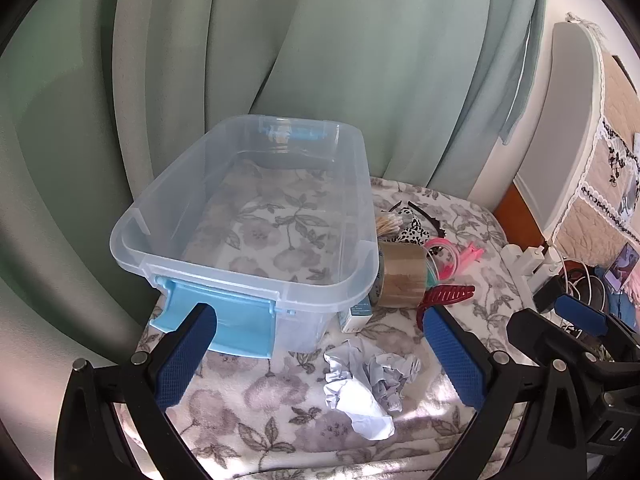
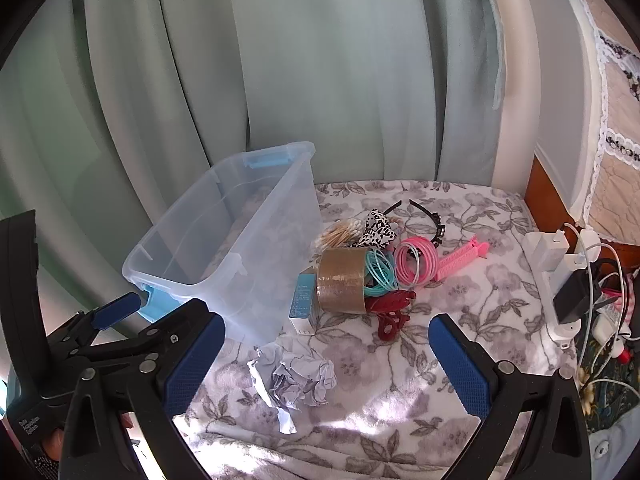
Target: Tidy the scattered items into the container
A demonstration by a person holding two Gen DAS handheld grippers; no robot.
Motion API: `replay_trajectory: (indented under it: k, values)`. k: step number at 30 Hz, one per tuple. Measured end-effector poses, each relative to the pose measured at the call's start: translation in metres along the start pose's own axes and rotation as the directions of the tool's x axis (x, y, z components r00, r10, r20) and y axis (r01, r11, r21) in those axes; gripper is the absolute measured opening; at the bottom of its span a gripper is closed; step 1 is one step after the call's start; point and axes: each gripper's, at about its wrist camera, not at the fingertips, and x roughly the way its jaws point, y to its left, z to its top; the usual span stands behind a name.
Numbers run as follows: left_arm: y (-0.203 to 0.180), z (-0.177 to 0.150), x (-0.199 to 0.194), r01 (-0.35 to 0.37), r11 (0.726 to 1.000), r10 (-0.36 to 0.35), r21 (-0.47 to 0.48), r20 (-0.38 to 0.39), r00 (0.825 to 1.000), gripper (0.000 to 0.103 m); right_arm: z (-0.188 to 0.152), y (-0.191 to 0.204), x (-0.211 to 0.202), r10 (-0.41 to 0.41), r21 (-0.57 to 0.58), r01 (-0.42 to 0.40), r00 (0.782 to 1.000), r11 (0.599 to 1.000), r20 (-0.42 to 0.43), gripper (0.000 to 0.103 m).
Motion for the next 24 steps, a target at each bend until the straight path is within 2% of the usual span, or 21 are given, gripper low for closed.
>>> replay_trajectory:
  k: [14,24]
  values:
    - [-0.013,-0.005,-0.009,-0.015,1.000,0.015,0.016,0.006,1.000,0.103,-0.007,-0.005,-0.007,0.002,0.012,-0.003,1.000,1.000,0.031,0.103]
    - [-0.019,-0.006,-0.011,-0.026,0.998,0.026,0.050,0.000,1.000,0.103,-0.010,-0.012,-0.007,0.013,0.029,-0.013,1.000,0.999,0.018,0.103]
